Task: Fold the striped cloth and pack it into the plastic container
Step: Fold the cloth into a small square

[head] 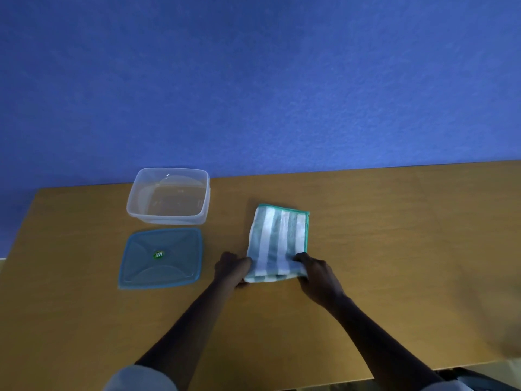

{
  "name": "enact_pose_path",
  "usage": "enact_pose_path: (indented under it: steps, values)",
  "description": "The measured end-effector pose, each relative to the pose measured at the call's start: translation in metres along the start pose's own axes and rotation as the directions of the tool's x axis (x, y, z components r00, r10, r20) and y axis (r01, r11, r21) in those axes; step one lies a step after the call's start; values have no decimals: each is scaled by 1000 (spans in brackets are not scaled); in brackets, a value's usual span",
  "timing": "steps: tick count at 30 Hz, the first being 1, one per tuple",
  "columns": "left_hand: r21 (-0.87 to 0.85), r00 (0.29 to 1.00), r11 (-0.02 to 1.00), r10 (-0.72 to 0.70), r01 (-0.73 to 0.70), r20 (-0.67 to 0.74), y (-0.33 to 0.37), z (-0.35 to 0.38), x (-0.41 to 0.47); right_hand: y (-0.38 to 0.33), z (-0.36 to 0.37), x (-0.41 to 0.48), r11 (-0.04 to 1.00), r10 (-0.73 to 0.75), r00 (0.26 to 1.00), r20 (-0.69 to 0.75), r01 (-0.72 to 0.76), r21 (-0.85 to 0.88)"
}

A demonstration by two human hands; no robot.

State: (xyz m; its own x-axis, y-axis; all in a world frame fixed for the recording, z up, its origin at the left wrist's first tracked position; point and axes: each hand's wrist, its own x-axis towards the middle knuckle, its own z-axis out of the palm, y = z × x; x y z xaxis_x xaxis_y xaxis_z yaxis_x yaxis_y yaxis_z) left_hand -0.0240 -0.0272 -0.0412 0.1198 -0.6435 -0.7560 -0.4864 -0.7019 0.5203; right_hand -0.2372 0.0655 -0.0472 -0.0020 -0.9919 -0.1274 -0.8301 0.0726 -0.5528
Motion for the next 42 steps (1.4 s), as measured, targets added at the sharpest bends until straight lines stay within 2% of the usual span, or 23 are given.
enact_pose_path:
  steps: [1,2,3,4,6,8,10,12,14,16,18,21,24,28,34,38,42]
  values:
    - [180,983,972,167,-150,-82,0,-3,-1,0,-3,3,1000,5,1000,4,-5,13]
    - [285,926,904,361,-319,-108,-2,-5,0,0,-5,6,1000,4,1000,13,-4,22]
    - [311,850,824,520,-474,-81,-2,-7,1,1,-8,9,1000,2,1000,21,-2,29]
    - [278,787,761,616,-586,-27,0,-9,2,2,-10,11,999,3,1000,21,-4,38]
    - [197,711,685,692,-702,125,5,-14,6,7,-13,14,998,24,1000,6,-24,62]
    - [218,642,604,710,-766,289,9,-18,11,11,-15,17,994,53,998,-16,-51,95]
    - [272,614,553,668,-787,421,11,-24,15,14,-15,20,986,105,994,-35,-99,133]
    - [345,652,558,578,-755,492,9,-28,22,14,-14,23,964,189,981,-54,-175,199]
    - [409,702,577,498,-707,510,6,-26,26,13,-15,27,891,335,940,-70,-291,347]
    - [375,725,629,507,-681,466,2,-20,28,13,-14,31,811,463,882,-90,-380,445]
    - [311,735,669,577,-675,355,1,-12,28,12,-10,34,779,507,858,-85,-414,472]
    - [319,741,673,646,-667,186,3,-4,30,10,-7,36,749,517,854,-60,-417,514]
    - [325,771,710,626,-625,115,9,1,33,14,-8,38,743,478,878,-18,-394,541]
    - [338,795,733,601,-590,85,14,6,40,15,-10,43,786,436,900,-11,-375,491]
    - [313,835,786,548,-534,47,19,12,51,10,-10,60,889,370,921,-123,-312,336]
    - [315,850,802,526,-507,29,23,15,56,9,-7,71,906,389,901,-190,-337,258]
    - [321,849,806,529,-497,-14,27,18,54,5,-2,77,899,410,888,-207,-357,253]
